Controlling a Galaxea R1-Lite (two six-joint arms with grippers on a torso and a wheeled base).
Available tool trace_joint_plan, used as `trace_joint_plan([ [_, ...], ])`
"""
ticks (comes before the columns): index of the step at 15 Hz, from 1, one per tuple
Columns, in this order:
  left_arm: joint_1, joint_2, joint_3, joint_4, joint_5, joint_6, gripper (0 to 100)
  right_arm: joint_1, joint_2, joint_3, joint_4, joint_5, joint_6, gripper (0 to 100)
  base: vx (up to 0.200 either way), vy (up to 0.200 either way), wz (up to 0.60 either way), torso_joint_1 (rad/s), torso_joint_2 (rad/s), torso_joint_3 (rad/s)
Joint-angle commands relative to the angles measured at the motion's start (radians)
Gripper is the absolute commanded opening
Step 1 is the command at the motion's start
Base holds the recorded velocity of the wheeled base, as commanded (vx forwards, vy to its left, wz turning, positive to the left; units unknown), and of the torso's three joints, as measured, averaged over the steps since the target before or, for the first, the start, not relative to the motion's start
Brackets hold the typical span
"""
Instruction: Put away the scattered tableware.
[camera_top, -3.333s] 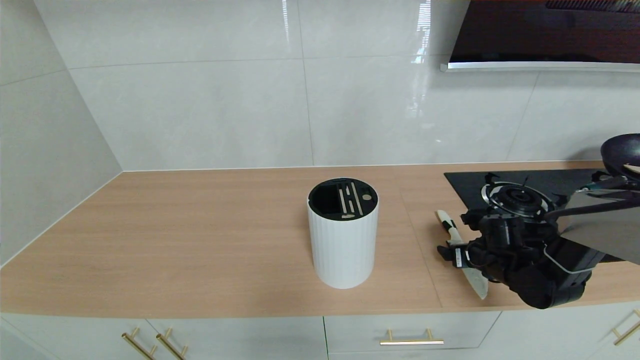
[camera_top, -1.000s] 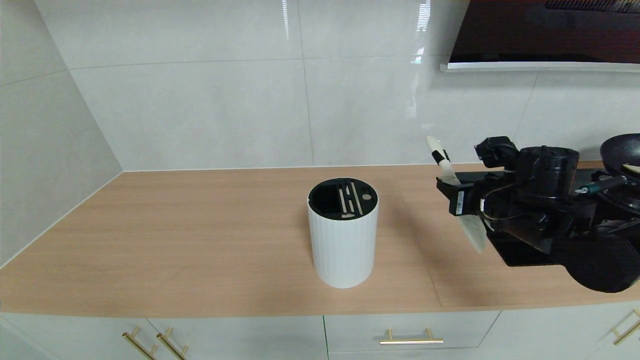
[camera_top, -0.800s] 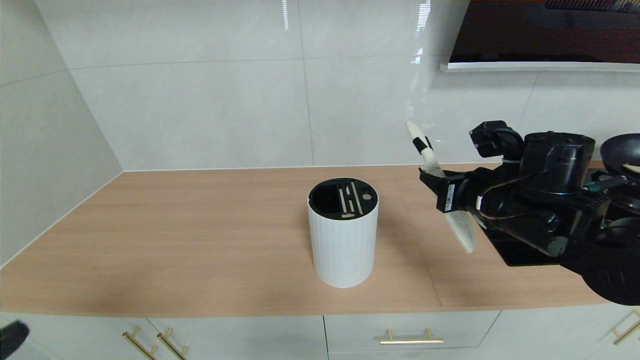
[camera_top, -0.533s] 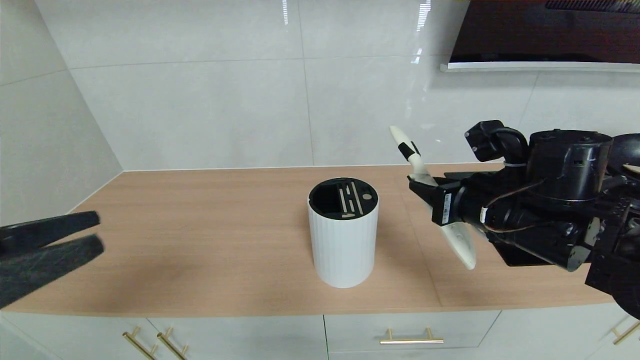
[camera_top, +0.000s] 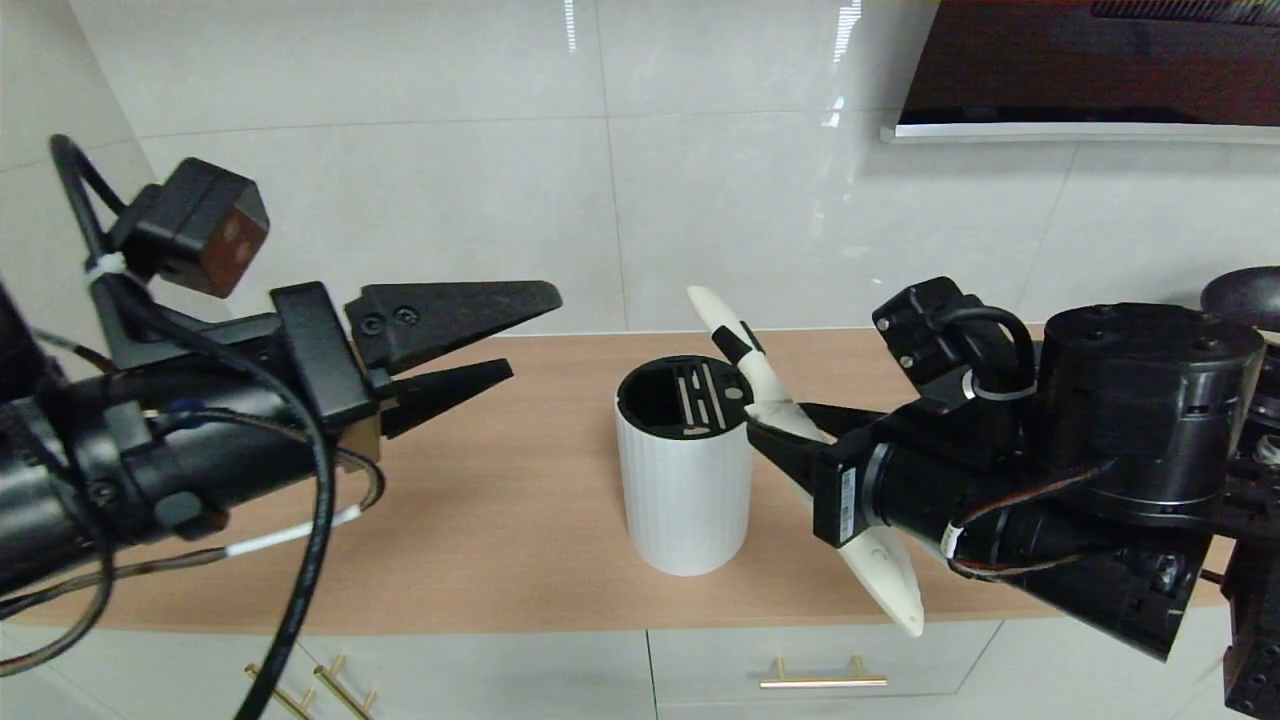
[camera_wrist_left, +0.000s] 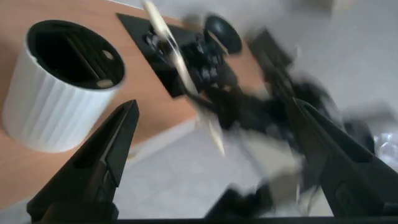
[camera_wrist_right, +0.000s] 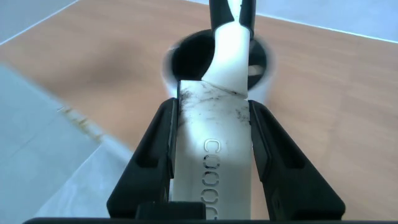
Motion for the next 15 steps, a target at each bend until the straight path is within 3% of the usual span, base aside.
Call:
trace_joint_plan([
  [1,-0.022,0.153,-0.02,-0.063,0.016,-0.014,100,0.015,-0.002,0.002,-0.002,-0.001,0.001,0,0.0,0.0,0.0,0.0,0.0,0.0],
  [7,-0.131,0.363,-0.129,-0.126,0.116,-0.012,100,0.076,0.027,-0.003,-0.062,-0.027,0.027,0,0.0,0.0,0.0,0.0,0.0,0.0],
  [10,-0.137,0.428,-0.136,-0.211,0.164,-0.011,100,0.091,0.061,-0.004,-0.063,-0.035,0.027,0,0.0,0.0,0.0,0.0,0.0,0.0],
  [15,-0.15,0.436,-0.137,-0.215,0.182,-0.012,100,0.114,0.073,0.007,-0.088,-0.035,0.027,0,0.0,0.0,0.0,0.0,0.0,0.0],
])
